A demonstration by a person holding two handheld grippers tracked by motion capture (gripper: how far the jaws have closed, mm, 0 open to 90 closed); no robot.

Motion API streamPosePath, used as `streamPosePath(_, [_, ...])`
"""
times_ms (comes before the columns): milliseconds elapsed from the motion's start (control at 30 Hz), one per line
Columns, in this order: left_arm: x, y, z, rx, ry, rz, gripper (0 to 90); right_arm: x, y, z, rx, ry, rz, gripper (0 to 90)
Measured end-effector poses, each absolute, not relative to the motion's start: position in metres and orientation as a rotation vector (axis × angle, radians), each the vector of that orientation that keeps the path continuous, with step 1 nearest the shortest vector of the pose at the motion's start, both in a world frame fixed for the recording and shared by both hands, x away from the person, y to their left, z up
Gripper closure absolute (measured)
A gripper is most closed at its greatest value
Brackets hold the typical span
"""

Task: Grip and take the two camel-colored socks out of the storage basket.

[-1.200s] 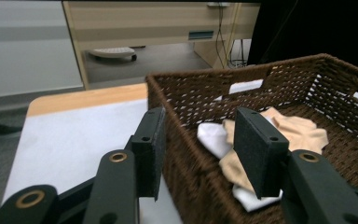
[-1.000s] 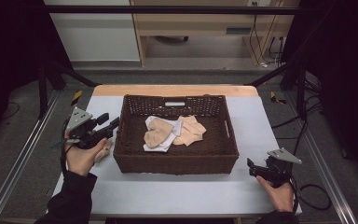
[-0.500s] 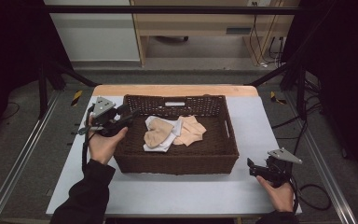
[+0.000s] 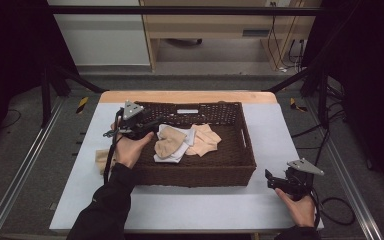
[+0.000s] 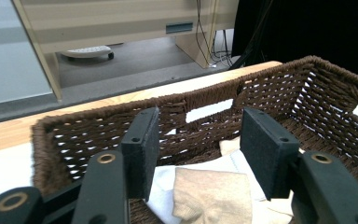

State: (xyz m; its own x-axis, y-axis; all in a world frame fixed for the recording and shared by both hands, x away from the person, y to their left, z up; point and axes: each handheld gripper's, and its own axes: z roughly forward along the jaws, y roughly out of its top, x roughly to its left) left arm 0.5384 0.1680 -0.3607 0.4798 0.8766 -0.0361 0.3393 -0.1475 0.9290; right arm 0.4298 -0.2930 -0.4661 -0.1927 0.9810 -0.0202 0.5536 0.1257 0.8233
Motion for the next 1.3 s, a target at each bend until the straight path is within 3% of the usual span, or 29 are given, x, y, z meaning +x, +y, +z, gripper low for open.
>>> streamPosePath(867, [0.566,0.152,-0.413,1.926,1.137,0.598,47.5,0.43,-0.292,-0.467,1.48,1.828,0.935,5.6])
streamPosePath(1300, [0.573,0.152,-0.429,2.037,1.151,0.539,38.8,0.431,-0.292,-0.467,1.481,1.829,0.931,5.6])
